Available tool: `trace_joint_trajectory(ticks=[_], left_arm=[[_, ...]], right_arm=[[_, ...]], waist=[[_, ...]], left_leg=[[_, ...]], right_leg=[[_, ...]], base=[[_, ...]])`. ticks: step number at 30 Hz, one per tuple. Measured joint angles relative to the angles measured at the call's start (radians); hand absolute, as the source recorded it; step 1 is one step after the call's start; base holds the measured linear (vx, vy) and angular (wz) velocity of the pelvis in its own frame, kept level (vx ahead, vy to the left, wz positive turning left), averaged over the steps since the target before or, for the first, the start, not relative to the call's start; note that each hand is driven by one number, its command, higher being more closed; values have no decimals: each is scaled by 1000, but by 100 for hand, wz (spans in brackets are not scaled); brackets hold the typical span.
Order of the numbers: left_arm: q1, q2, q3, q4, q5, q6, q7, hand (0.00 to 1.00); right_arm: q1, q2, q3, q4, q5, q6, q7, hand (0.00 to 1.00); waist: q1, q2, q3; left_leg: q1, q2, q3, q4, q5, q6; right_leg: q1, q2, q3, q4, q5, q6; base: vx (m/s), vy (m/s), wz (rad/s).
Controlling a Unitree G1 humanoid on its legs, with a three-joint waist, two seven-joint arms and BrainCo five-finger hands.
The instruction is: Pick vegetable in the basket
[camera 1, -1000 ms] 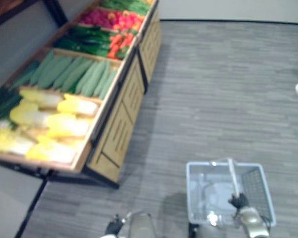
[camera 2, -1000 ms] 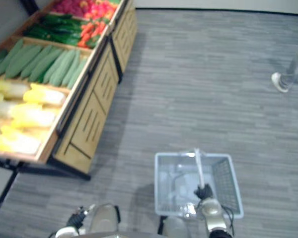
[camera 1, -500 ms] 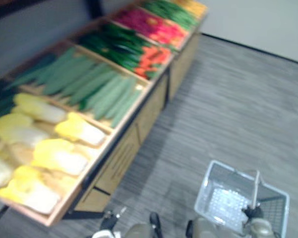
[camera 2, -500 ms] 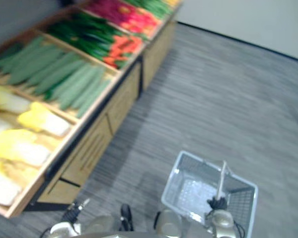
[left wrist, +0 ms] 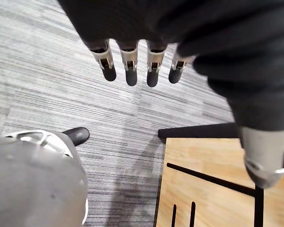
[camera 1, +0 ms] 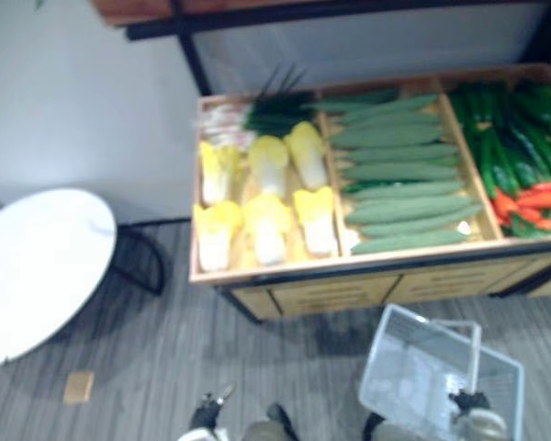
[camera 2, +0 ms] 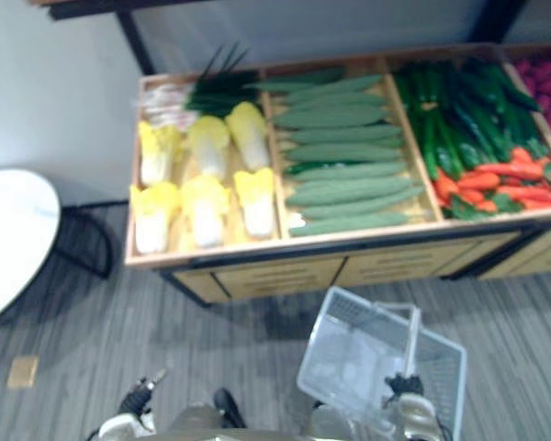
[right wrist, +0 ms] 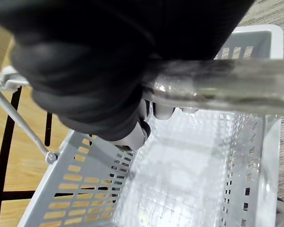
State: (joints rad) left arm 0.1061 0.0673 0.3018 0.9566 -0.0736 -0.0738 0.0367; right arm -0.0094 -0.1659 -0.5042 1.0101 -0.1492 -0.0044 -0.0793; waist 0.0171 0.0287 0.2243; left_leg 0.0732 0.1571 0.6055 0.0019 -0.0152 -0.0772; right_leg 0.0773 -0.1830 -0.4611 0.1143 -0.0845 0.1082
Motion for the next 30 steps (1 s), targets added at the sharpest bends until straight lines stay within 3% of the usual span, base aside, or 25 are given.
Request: trace_joint_trajectory(ticks=[2, 4, 5, 6, 7, 9, 11, 12, 13, 14, 17, 21, 26, 30], left_arm=[[3, 0, 20, -1, -2, 0, 3, 0], [-5, -3, 19, -2, -2, 1, 3, 0], [-8, 1, 19, -5, -3, 0, 3, 0], [-9, 10, 19, -6, -3, 1, 4, 0], [-14, 42, 19, -12, -12, 1, 16, 0], [-34, 70, 21, -22, -41, 0, 42, 0], [-60, 91, 28, -69, -49, -4, 80, 0], [-70, 98, 39, -104, -67, -4, 94, 0], [-89, 92, 69, -137, -84, -10, 108, 0], [-94, 88, 90, -170, -95, -12, 118, 0], [-139, 86, 180, -296, -149, -40, 165, 0], [-218, 96, 208, -459, -162, -121, 243, 0], [-239, 101, 177, -581, -173, -127, 310, 0], [-239, 100, 104, -680, -70, -126, 334, 0]], right_arm=[[14, 22, -34, 7, 2, 0, -1, 100], [24, 31, -62, 4, 8, -4, -4, 100], [31, 37, -85, -11, 37, -3, -6, 100], [37, 43, -89, -16, 45, -2, -7, 100], [45, 62, -89, -17, 51, -2, -10, 100], [57, 78, -78, -21, 51, -2, -20, 100], [75, 81, -76, -22, 51, -2, -29, 100], [98, 88, -76, -21, 51, -2, -37, 100], [117, 89, -77, -10, 53, -4, -43, 100], [123, 75, -76, -13, 54, -9, -43, 100], [123, 58, -73, -12, 63, -7, -42, 100], [147, 87, -73, -17, 75, -9, -45, 100], [175, 100, -65, -35, 76, -15, -45, 100], [203, 108, -66, -43, 83, -22, -45, 100]], waist=[[-4, -15, -4], [-21, -18, -5], [-28, -24, -8], [-33, -33, -13], [-44, -44, -16], [-43, -60, -15], [-44, -72, -21], [-44, -95, -29], [-43, -101, -33], [-43, -60, -41], [-44, -18, -48], [-44, -9, -61], [-47, -13, -68], [-48, -15, -81]], left_leg=[[19, -27, -46, -55, 19, 7], [35, -45, -99, -91, 12, 7], [36, -51, -128, -94, 5, 13], [36, -53, -149, -91, 3, 16], [32, -49, -189, -76, 2, 19], [25, -27, -237, -45, 9, 22], [10, -28, -281, -33, 18, 7], [4, -47, -295, -36, 22, 0], [19, -45, -298, -64, 36, -22], [26, -17, -279, -91, 49, -39], [42, 32, -220, -94, 54, -52], [77, 61, -165, -95, 51, -60], [88, 64, -115, -96, 50, -62], [88, 64, -82, -96, 40, -75]], right_leg=[[12, -21, -41, 36, -11, 7], [-27, -73, -59, 212, -34, 14], [-98, -118, -20, 397, -23, 9], [-130, -133, 12, 471, -9, 7], [-185, -122, 111, 559, -23, 11], [-197, -67, 214, 522, -95, 20], [-168, -35, 253, 303, -88, 22], [-156, -40, 256, 191, -27, 22], [-133, -36, 248, 139, -51, 28], [-123, 6, 248, 89, -29, 11], [-94, 72, 271, 4, 18, -15], [-51, 110, 293, -59, 45, -30], [-22, 117, 323, -138, 91, -26], [-20, 118, 341, -157, 105, -24]], base=[[44, 56, 70], [11, 96, 80], [-21, 80, 65], [38, 49, 89], [123, -32, 95], [131, -86, 95], [86, -142, 79], [115, -241, 43], [141, -282, 10], [110, -217, -26], [61, -147, -50], [40, -76, -24], [3, -9, -18], [-30, 4, -14]])
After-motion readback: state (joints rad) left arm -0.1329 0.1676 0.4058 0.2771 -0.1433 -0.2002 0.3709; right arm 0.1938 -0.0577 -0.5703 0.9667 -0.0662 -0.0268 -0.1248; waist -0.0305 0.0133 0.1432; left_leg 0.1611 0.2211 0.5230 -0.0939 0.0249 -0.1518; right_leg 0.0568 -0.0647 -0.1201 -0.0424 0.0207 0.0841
